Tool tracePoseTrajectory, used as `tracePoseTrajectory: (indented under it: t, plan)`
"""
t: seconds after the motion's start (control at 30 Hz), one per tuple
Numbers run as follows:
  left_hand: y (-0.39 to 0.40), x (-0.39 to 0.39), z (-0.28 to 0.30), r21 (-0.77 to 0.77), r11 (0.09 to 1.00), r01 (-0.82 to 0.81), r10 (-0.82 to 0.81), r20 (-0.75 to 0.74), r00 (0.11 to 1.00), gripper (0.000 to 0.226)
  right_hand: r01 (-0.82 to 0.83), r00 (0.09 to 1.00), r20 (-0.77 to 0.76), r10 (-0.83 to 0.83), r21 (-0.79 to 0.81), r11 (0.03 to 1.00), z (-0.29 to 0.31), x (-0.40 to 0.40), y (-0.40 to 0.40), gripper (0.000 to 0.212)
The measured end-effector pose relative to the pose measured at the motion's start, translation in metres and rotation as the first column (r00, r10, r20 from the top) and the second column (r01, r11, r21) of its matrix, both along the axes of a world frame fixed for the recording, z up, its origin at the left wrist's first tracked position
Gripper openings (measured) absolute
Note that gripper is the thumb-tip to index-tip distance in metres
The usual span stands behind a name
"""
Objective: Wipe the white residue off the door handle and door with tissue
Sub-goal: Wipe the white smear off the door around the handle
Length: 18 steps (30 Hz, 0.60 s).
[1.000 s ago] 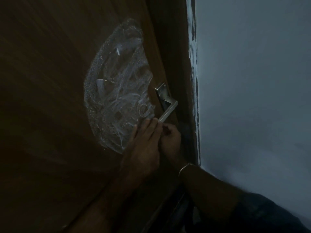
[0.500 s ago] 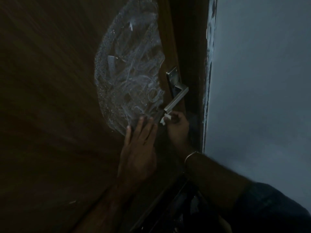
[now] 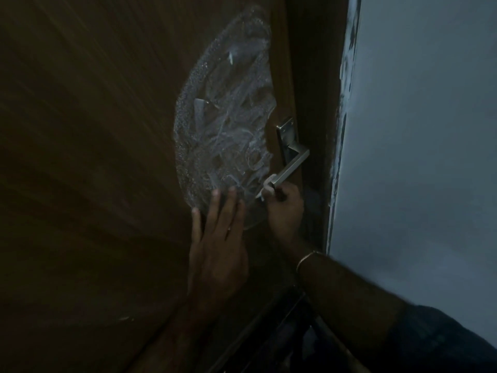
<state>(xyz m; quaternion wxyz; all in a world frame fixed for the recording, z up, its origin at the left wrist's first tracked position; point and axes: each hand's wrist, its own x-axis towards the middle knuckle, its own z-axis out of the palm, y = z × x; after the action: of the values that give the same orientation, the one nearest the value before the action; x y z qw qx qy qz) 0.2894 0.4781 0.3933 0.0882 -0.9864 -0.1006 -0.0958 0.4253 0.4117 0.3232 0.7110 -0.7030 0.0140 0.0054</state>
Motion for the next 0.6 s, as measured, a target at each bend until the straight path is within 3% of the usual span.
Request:
tracePoseTrajectory:
  t: [0.07, 0.2, 0.3, 0.37, 0.5, 0.6]
  plan:
    - [0.001, -0.007, -0.003, 0.022, 0.998, -0.060, 0.059, 0.055, 0.997, 0.079, -0.086, 0.994, 0.070, 0.089, -0.046, 0.995, -0.002, -0.007, -0.001, 0.019]
    - [0.005, -0.014, -0.006, 0.079, 0.983, -0.164, 0.153, 0.129, 0.980, 0.084, 0.005, 0.999, 0.053, -0.003, -0.034, 0.999, 0.006, 0.005, -0.002, 0.025]
    - [0.005, -0.014, -0.002, 0.063, 0.969, -0.239, 0.220, 0.222, 0.950, 0.088, -0.188, 0.947, 0.228, 0.227, -0.182, 0.965, -0.003, -0.016, -0.008, 0.044]
    - [0.003, -0.012, 0.002, 0.033, 0.960, -0.279, 0.258, 0.287, 0.922, 0.094, -0.265, 0.911, 0.256, 0.324, -0.240, 0.934, -0.008, -0.029, -0.012, 0.055]
    - [0.009, -0.013, 0.006, 0.001, 0.952, -0.307, 0.289, 0.337, 0.896, 0.105, -0.293, 0.833, 0.375, 0.407, -0.324, 0.899, 0.013, -0.026, -0.002, 0.071]
    - [0.013, -0.015, 0.006, 0.006, 0.956, -0.295, 0.276, 0.329, 0.903, 0.110, -0.261, 0.774, 0.400, 0.491, -0.505, 0.823, 0.012, -0.032, -0.010, 0.072]
